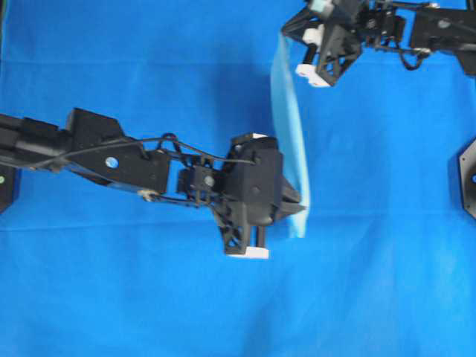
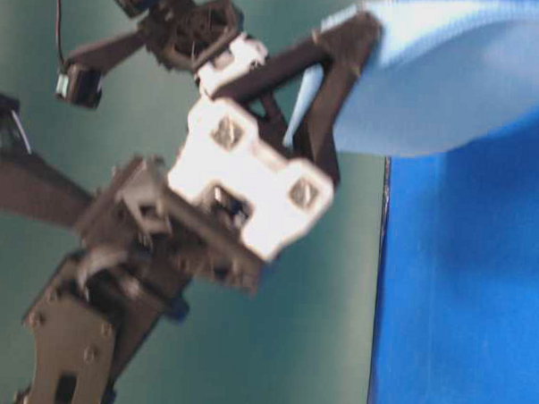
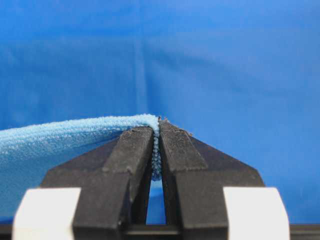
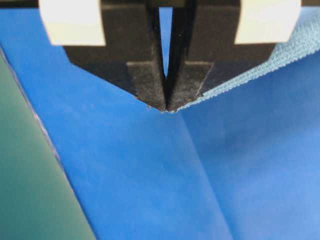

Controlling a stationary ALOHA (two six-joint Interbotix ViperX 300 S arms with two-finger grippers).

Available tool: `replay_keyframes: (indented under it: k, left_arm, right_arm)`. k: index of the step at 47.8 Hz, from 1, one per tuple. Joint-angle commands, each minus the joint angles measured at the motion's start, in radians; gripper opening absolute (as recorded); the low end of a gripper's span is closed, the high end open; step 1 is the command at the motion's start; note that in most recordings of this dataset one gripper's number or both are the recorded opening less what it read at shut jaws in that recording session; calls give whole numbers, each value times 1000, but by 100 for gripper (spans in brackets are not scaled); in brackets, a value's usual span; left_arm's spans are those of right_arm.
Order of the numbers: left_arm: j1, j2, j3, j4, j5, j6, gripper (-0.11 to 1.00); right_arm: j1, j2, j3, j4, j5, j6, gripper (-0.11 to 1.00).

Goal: Fold the light blue towel.
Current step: 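Lift the strip and rotate it vertical, laying it down lengthwise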

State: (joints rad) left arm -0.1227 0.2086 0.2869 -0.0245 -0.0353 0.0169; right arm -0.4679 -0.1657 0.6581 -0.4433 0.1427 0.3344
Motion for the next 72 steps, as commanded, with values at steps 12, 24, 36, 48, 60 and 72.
replay_keyframes:
  k: [12, 24, 36, 48, 60, 72]
  left_arm:
    - [-18, 110, -207, 0, -17, 29, 2]
    - [-18, 141, -235, 0, -15, 63, 2]
    - [-28, 114, -155, 2, -23, 61, 2]
    - [-49, 54, 21, 0, -101, 51, 2]
    - [-83, -8, 186, -2, -137, -9, 2]
    - [-83, -35, 252, -2, -137, -40, 2]
  right_arm:
    - [-52, -163, 118, -3, 0, 8, 1]
    - [-63, -221, 167, -3, 6, 9, 1]
    - [-63, -160, 143, -3, 0, 9, 1]
    - [-51, -2, 74, 0, -89, 9, 1]
    - [-14, 140, -31, 3, -144, 11, 1]
    - [-9, 166, -46, 8, -146, 11, 1]
